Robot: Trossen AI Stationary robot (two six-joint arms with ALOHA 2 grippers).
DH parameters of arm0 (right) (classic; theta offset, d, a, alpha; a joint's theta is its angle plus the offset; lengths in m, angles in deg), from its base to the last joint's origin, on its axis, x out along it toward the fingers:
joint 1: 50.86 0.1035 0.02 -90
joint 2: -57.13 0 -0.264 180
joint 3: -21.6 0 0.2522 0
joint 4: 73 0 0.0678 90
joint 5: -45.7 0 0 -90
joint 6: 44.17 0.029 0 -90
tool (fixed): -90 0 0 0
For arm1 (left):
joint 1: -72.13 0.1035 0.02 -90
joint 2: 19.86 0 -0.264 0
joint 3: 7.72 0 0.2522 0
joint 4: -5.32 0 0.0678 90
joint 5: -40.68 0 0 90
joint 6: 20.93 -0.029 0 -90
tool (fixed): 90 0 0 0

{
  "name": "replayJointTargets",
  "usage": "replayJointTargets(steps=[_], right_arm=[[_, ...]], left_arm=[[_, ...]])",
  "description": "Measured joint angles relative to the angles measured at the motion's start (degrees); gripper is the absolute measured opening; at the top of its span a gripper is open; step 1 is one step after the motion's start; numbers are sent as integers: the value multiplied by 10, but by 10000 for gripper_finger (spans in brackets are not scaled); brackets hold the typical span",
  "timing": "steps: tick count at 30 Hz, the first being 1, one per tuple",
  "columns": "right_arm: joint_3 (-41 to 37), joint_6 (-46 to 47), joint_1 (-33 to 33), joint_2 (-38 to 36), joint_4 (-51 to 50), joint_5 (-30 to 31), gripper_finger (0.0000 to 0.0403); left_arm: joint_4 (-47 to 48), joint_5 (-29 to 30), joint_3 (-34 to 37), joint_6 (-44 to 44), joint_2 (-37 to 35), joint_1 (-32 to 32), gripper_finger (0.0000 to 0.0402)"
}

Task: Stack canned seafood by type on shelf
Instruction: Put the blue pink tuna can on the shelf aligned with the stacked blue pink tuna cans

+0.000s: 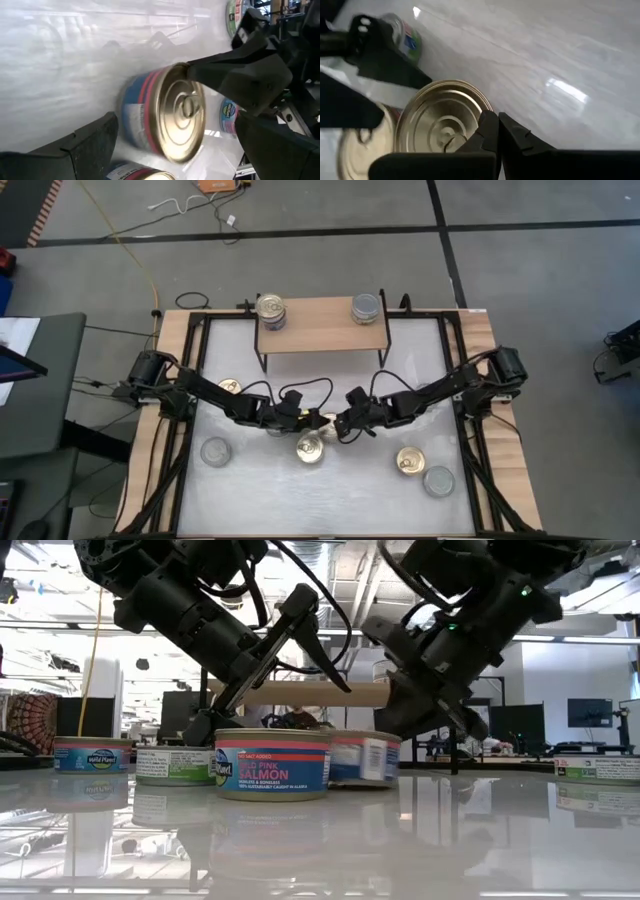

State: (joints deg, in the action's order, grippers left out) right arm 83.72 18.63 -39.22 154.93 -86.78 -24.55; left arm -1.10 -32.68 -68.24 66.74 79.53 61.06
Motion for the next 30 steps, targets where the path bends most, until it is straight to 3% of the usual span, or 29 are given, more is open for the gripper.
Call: replayJointTargets(steps=[18, 30], right_arm=[[1, -3, 3, -85, -122, 31, 47], [1, 56, 20, -95, -211, 24, 123]], left_arm=[[-6, -11, 0, 14, 0, -4, 382], [-9, -11, 0, 19, 0, -12, 382]])
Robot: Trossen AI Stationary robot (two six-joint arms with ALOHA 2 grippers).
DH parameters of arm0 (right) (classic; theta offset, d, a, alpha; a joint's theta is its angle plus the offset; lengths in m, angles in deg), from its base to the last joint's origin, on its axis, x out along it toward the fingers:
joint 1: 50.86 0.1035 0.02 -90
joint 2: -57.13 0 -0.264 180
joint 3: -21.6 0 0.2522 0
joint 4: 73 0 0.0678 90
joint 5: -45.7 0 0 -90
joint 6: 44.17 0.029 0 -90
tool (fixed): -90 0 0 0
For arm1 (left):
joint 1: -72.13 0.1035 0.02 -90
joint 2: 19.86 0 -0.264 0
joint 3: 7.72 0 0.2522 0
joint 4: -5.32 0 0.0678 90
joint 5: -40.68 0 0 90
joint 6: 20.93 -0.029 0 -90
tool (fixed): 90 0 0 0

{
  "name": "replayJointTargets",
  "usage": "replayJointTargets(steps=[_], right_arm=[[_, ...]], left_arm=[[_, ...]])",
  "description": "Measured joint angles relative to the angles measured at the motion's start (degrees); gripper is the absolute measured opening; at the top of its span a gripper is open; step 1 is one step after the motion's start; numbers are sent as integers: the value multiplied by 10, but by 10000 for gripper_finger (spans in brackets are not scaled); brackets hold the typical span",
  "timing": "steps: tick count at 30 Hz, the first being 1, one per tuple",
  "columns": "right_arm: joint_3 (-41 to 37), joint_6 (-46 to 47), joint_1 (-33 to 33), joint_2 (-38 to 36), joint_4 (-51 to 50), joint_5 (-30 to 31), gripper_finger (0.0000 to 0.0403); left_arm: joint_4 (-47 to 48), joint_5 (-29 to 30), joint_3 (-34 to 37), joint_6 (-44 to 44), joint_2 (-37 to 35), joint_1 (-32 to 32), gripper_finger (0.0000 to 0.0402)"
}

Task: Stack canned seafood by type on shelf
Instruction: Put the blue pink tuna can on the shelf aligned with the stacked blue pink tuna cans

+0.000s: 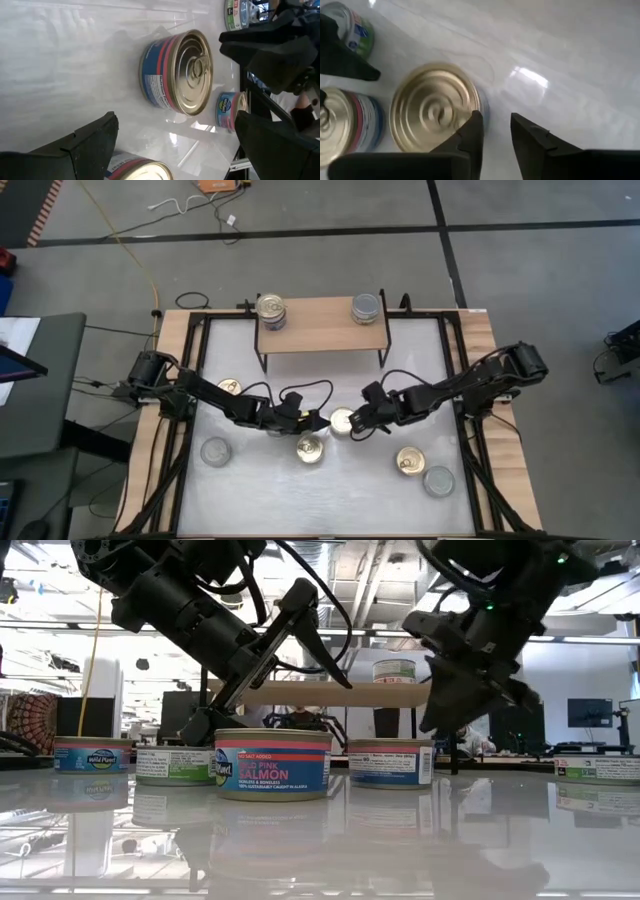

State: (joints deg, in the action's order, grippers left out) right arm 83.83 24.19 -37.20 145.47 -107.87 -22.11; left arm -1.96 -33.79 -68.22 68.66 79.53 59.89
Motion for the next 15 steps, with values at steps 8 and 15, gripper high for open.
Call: replayJointTargets(steps=[8, 15], right_arm=[[-3, 53, 30, 0, -9, 2, 147], [-11, 62, 48, -11, -34, 5, 139]], left_arm=[[-3, -14, 0, -23, 0, 1, 382], [-26, -33, 1, -68, 1, 15, 382]])
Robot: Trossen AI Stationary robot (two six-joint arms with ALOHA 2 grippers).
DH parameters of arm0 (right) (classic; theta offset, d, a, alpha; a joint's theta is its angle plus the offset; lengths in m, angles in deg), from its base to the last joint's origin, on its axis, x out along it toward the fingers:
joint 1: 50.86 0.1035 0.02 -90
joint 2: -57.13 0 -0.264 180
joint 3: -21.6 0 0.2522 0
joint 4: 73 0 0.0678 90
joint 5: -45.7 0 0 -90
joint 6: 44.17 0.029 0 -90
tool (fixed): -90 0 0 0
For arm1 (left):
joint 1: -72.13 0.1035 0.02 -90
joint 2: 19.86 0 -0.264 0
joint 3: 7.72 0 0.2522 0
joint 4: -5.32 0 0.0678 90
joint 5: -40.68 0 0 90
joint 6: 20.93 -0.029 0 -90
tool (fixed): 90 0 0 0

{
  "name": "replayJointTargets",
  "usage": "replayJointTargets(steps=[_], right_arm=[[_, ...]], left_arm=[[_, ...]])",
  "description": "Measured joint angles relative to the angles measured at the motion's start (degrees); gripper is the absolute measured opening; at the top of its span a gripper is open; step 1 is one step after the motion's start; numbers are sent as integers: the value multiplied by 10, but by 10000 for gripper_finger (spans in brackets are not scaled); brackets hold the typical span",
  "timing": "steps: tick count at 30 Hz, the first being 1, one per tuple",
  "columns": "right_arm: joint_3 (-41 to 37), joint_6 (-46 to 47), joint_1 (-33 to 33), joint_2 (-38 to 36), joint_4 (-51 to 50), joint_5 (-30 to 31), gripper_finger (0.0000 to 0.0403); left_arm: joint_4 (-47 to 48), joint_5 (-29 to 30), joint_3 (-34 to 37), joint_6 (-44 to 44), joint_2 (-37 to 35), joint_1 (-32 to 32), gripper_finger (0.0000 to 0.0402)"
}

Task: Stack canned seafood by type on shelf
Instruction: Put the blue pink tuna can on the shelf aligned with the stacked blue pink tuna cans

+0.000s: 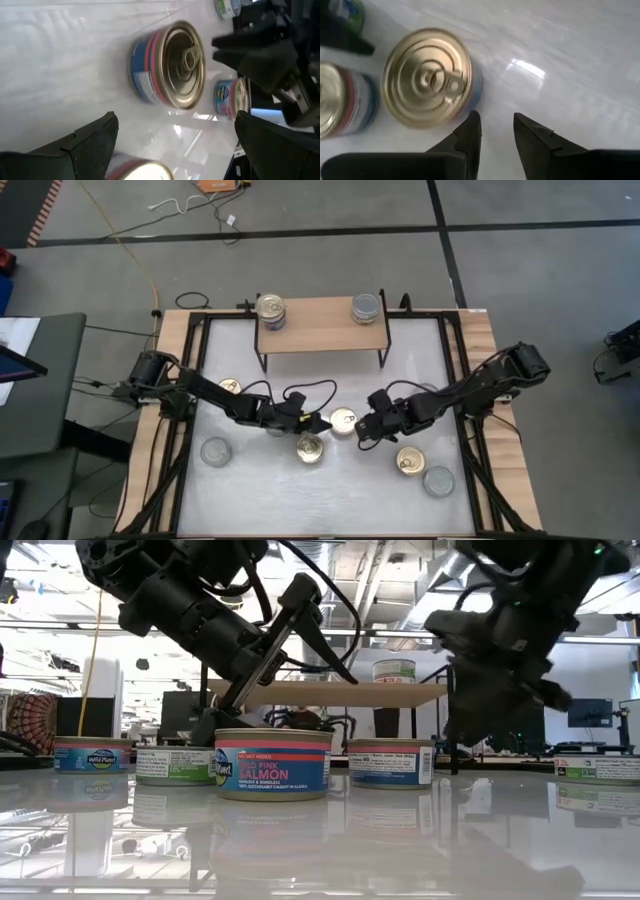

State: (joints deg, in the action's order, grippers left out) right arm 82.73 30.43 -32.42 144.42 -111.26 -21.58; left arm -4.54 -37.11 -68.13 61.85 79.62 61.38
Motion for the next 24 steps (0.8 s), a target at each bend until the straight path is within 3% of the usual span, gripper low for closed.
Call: replayJointTargets(steps=[8, 17, 24], right_arm=[[1, 3, 61, -27, -62, -1, 138], [1, 130, 107, -50, -138, -16, 137], [-24, 193, 124, -172, -248, 91, 137]], left_arm=[[-2, -26, 0, -30, 0, 15, 382], [-3, -65, 0, -59, 0, 42, 382], [-4, -92, 0, -84, -1, 62, 382]])
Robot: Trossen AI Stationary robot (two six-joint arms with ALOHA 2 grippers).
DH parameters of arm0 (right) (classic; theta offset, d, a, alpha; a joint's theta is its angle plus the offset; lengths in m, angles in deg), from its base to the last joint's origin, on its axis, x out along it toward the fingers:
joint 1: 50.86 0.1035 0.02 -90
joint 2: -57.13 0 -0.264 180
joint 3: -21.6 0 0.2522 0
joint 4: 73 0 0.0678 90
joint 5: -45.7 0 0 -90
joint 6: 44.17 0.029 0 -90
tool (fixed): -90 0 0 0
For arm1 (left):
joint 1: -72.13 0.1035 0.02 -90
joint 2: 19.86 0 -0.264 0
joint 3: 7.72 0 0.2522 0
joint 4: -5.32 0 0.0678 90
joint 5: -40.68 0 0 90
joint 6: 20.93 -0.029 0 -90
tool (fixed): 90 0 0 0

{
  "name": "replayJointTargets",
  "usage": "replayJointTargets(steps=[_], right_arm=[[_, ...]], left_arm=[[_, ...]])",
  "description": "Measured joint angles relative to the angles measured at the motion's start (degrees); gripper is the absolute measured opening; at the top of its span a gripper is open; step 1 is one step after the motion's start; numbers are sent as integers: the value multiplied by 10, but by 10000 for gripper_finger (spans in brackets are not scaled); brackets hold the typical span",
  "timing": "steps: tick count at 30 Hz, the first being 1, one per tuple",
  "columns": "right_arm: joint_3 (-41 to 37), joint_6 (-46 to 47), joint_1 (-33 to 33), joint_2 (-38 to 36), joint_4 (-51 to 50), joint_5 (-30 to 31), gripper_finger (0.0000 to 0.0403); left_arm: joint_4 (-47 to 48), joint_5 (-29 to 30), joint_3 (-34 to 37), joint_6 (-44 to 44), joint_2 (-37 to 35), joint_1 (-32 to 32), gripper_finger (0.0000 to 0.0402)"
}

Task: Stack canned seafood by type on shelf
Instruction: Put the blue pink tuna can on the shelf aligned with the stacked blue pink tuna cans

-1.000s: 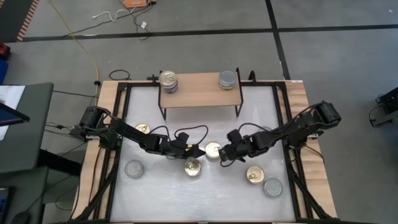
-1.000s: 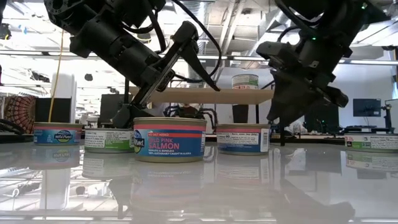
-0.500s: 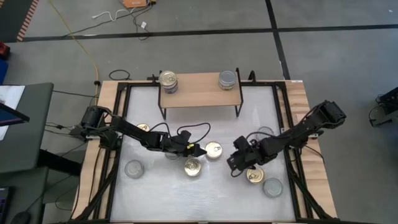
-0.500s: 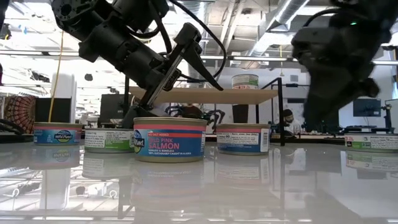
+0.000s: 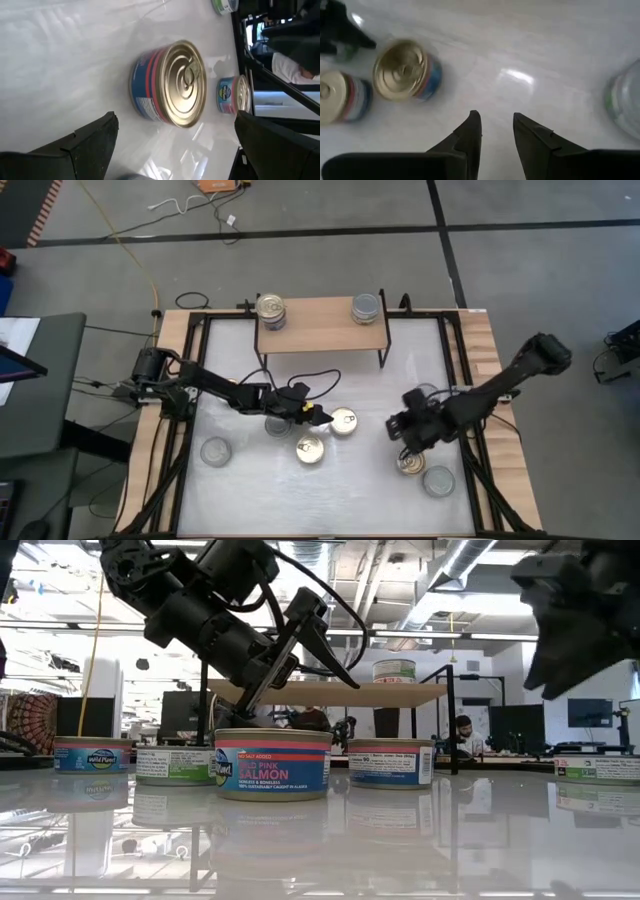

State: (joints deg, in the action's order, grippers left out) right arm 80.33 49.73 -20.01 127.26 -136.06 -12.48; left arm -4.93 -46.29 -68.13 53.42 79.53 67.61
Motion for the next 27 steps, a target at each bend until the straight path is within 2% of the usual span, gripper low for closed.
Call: replayJointTargets(steps=[2, 4, 8, 10, 12, 17, 22, 27], right_arm=[[-49, 12, 0, -47, 34, 15, 137], [-111, 5, 0, -95, 119, 37, 137], [-226, -70, -12, -168, 396, 73, 137], [-262, -121, -26, -178, 519, 74, 137], [-279, -170, -44, -175, 601, 75, 137], [-281, -213, -85, -147, 663, 76, 137], [-281, -158, -105, -107, 666, 74, 137], [-281, -159, -107, -79, 683, 71, 139]], left_arm=[[-1, -6, 0, -6, 0, 5, 382], [-2, -15, -1, -13, 0, 9, 382], [-3, -16, -1, -28, 0, 10, 382], [-3, -16, -1, -32, 0, 10, 382], [-3, -16, -1, -34, 0, 10, 382], [-4, -16, -1, -35, 0, 10, 382], [-5, -16, -1, -34, 0, 10, 382], [-5, -17, -1, -33, 0, 9, 382]])
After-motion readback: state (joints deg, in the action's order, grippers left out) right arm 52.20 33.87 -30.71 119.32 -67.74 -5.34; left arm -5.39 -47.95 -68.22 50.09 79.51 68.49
